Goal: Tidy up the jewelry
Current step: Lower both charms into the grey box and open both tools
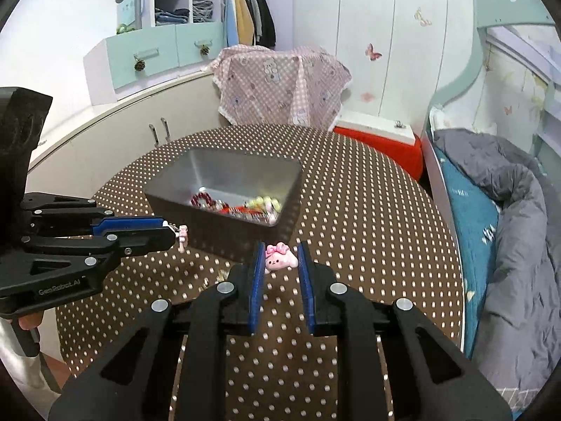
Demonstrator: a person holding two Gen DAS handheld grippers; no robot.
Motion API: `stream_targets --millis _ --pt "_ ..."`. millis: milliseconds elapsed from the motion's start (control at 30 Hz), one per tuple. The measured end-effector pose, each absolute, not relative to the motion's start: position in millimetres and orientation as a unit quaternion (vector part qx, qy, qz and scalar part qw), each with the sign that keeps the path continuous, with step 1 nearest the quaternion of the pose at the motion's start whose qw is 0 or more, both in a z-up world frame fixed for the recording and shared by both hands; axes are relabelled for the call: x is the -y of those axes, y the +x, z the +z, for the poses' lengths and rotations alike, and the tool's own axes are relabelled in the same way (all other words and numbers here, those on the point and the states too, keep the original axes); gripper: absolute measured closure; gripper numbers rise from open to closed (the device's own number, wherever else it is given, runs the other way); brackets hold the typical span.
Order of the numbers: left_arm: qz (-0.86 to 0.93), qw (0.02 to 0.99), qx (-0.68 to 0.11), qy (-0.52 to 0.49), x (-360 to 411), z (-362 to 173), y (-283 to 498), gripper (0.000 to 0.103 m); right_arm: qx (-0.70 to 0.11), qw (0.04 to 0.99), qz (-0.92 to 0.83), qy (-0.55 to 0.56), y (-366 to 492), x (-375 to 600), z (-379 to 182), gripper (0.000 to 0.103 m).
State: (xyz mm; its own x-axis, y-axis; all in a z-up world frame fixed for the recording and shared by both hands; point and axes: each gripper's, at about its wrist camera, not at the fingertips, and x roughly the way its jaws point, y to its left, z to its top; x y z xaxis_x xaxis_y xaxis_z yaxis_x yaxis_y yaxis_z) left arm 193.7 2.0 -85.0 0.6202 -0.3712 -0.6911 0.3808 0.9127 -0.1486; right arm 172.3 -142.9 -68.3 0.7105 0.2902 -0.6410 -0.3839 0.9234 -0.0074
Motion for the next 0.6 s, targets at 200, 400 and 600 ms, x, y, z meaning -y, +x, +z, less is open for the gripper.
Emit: stream_targets --millis 200,400,600 --pt "-0.196 0.909 -0.368 -0.004 -15.0 -73.2 197.2 0.093 -0.321 0.923 0.199 -0.077 179.0 130.0 -60.0 0.086" --pt "-0.183 0.913 -0.363 -0.016 -24.1 -67.9 207.4 0.093 -0.316 0.921 0.213 -0.086 189.1 114.4 -55.9 0.086" --pt "-0.174 0.916 -0.360 -0.014 -24.0 -69.4 213.6 0.093 -0.323 0.915 0.223 -0.087 201.6 105.5 -57.7 0.085"
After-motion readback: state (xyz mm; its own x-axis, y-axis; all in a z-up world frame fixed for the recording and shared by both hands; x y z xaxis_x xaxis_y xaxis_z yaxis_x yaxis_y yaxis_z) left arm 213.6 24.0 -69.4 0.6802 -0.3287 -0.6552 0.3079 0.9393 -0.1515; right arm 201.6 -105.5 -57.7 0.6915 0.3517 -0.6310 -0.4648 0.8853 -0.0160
